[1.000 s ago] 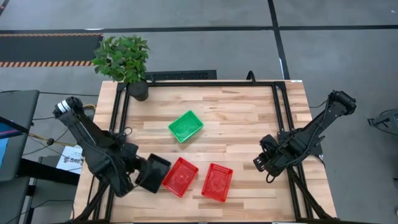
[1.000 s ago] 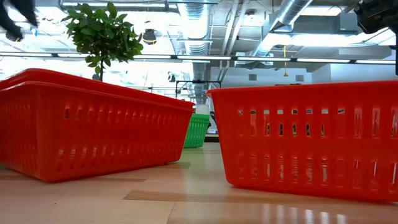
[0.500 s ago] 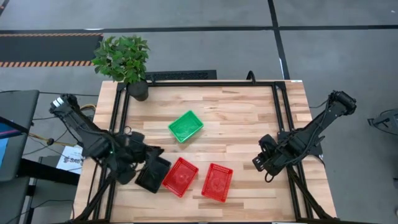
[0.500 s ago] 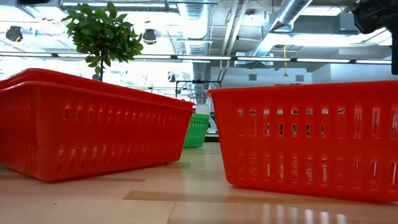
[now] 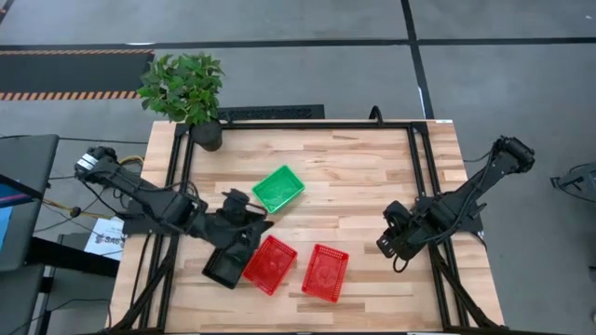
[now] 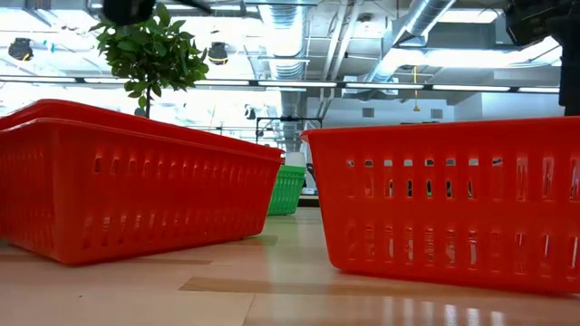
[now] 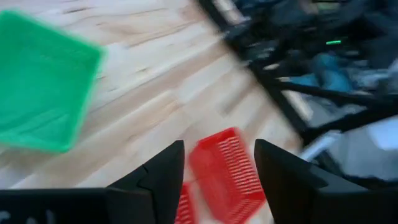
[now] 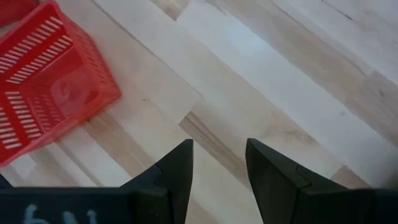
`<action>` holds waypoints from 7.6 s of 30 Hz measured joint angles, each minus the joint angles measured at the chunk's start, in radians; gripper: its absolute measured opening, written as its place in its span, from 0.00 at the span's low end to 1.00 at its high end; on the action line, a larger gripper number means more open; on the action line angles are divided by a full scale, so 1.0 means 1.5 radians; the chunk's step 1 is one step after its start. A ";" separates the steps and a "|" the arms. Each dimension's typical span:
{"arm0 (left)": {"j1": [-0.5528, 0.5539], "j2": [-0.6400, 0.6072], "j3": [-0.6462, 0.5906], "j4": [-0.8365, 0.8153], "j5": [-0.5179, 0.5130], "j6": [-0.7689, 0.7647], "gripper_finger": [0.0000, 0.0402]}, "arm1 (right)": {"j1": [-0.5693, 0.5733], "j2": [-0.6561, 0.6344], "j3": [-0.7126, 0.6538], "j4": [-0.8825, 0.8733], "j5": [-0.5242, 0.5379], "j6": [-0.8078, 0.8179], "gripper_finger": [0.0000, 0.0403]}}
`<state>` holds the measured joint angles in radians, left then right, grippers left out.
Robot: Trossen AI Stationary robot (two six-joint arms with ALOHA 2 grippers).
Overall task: Stack baskets by color
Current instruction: Stack the right red bin on top of the left red bins
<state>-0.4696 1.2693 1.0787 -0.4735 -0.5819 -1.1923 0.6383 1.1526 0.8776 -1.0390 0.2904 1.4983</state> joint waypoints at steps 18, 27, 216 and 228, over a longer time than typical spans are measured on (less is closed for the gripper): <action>0.119 0.154 0.001 0.357 0.137 0.112 0.47 | -0.032 0.000 0.000 0.005 0.003 -0.097 0.42; 0.148 0.242 0.001 0.455 0.211 0.089 0.47 | -0.040 0.000 0.000 0.006 0.012 -0.115 0.42; 0.174 0.485 0.204 0.236 0.281 0.288 0.00 | 0.056 0.152 0.000 0.292 0.036 0.088 0.42; 0.202 0.483 0.462 -0.084 0.278 0.315 0.00 | 0.097 0.152 0.000 0.261 0.036 0.118 0.42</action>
<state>-0.1671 1.9945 1.7724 -0.5990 -0.1655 -0.7193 0.7832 1.3800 0.8772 -0.6472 0.3445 1.6757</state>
